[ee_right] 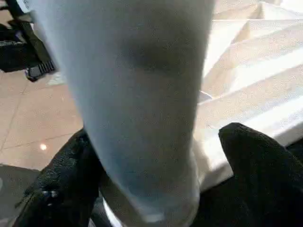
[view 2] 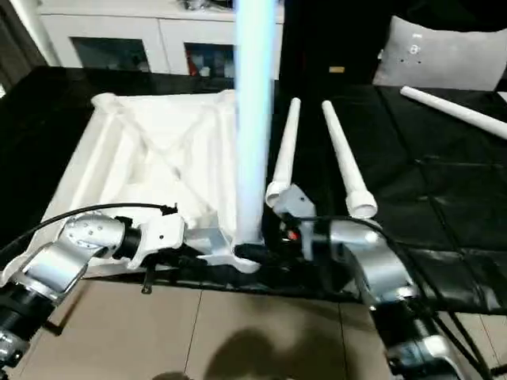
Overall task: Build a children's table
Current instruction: Rotate leg to tighten
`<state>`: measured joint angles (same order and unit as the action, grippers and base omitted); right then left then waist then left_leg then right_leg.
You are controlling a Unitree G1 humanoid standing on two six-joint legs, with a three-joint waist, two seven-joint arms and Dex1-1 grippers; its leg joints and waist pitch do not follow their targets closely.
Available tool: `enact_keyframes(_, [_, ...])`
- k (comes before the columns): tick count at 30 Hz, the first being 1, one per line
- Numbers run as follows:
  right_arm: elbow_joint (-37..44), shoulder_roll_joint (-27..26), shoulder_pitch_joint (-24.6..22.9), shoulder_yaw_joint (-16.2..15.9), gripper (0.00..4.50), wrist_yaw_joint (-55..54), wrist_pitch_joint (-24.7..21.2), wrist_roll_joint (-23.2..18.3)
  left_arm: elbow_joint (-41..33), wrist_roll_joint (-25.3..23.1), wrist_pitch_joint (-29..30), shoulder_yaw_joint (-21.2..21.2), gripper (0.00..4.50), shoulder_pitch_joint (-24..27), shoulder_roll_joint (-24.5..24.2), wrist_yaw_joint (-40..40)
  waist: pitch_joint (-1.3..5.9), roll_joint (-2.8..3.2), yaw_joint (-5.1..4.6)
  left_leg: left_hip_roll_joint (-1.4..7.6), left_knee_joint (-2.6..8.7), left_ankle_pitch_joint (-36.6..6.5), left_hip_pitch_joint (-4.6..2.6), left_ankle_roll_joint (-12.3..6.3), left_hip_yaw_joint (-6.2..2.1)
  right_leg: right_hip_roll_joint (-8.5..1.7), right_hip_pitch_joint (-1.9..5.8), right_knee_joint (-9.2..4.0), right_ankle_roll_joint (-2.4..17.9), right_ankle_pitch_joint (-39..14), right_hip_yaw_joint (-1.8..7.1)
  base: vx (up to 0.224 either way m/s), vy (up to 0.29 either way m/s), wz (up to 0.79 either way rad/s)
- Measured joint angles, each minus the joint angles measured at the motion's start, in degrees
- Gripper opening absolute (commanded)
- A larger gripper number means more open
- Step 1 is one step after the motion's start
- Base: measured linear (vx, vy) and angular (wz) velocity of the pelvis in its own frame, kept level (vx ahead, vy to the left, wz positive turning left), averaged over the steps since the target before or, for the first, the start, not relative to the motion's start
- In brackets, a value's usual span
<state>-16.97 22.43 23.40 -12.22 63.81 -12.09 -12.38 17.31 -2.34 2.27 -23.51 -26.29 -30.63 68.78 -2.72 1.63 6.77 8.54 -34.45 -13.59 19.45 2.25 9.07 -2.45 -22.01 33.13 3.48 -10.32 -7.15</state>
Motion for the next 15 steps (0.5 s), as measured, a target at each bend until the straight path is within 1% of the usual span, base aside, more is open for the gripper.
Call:
enact_keyframes(1, [-0.2,0.0,0.0,-0.1,3.87,0.3,0.0,-0.2,0.0,0.0,0.0,0.0,0.0,0.0,0.0,0.2,0.0,-0.01,0.0,0.0,-0.01,0.0,0.01,-0.02,0.0,-0.01,0.0,0.0,0.0,0.0,0.0,0.0,0.0,0.0])
enact_keyframes(5, [-1.3,-0.2,0.1,-0.8,3.5,1.3,-0.2,-0.4,0.0,0.0,-0.1,0.0,0.0,0.0,0.0,0.5,0.01,-0.01,-0.02,0.0,-0.02,0.0,0.03,-0.05,0.02,-0.01,0.0,0.01,0.0,0.0,0.0,0.0,0.0,0.0])
enact_keyframes(6, [-1.5,-0.2,0.1,-1.1,3.35,1.5,-0.3,-0.3,0.0,0.0,-0.1,0.0,0.0,0.0,0.0,0.6,0.01,-0.01,-0.01,0.0,-0.02,0.0,0.03,-0.05,0.02,-0.01,-0.01,0.02,0.0,0.0,0.0,0.0,0.0,0.0])
enact_keyframes(9, [-2.0,-0.1,0.1,-1.8,3.26,1.9,-0.4,-0.2,0.0,0.0,-0.1,0.0,0.0,0.0,0.0,0.6,0.01,-0.01,-0.02,0.0,-0.02,0.0,0.02,-0.05,0.02,-0.01,0.0,0.02,0.0,0.0,0.0,0.0,0.0,0.0])
enact_keyframes(11, [-2.2,-0.1,0.2,-1.8,2.97,2.2,-0.4,-0.2,0.0,0.0,-0.1,0.0,0.0,0.0,-0.1,0.7,0.01,-0.01,-0.02,0.0,-0.02,0.0,0.01,-0.05,0.02,-0.01,0.0,0.02,0.0,0.0,0.0,0.0,0.0,0.0])
enact_keyframes(15, [-2.5,0.0,0.7,-1.8,2.78,2.7,-0.9,-0.1,0.1,0.0,-0.2,0.0,0.0,-0.1,-0.1,0.8,0.01,-0.01,-0.01,0.0,-0.02,0.0,0.02,-0.05,0.02,-0.01,-0.01,0.03,0.0,0.0,0.0,0.0,0.0,0.0])
